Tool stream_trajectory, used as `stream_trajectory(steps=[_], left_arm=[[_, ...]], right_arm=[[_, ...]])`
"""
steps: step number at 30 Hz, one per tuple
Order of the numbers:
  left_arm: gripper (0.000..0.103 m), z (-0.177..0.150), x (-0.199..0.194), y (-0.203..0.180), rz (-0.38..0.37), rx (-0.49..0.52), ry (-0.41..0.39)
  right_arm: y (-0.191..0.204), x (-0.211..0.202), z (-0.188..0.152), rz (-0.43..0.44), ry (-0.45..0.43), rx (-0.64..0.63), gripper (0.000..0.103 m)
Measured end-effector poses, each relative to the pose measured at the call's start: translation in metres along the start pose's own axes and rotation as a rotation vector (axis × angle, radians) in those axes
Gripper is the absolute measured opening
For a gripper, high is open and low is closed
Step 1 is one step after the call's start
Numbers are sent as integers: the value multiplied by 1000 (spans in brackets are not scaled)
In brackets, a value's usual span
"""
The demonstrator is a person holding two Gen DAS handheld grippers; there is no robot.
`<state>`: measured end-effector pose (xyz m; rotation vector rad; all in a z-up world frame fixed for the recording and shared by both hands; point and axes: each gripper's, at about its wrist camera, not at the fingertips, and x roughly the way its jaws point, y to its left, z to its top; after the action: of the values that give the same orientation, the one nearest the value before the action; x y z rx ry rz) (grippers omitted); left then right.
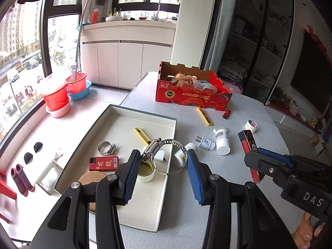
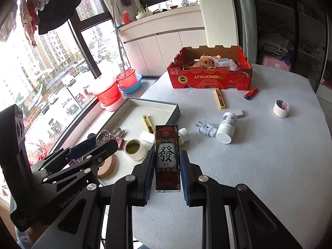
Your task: Organize rigid objects
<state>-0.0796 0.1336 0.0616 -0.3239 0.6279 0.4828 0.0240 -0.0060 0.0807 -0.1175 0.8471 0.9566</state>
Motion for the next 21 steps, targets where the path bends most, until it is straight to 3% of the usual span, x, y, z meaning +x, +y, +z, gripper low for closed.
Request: stream_trajectory(steps=[9, 13, 21], left_arm=[[48, 24, -8, 57, 120, -59, -65], [48, 24, 7, 68, 186, -52, -40], [48, 20, 41, 81, 209, -60, -1]], right_arm=[[52, 32, 42, 66, 9, -111, 25], [62, 53, 52, 71, 36, -136, 25], [74, 95, 62, 37, 109, -201, 25]])
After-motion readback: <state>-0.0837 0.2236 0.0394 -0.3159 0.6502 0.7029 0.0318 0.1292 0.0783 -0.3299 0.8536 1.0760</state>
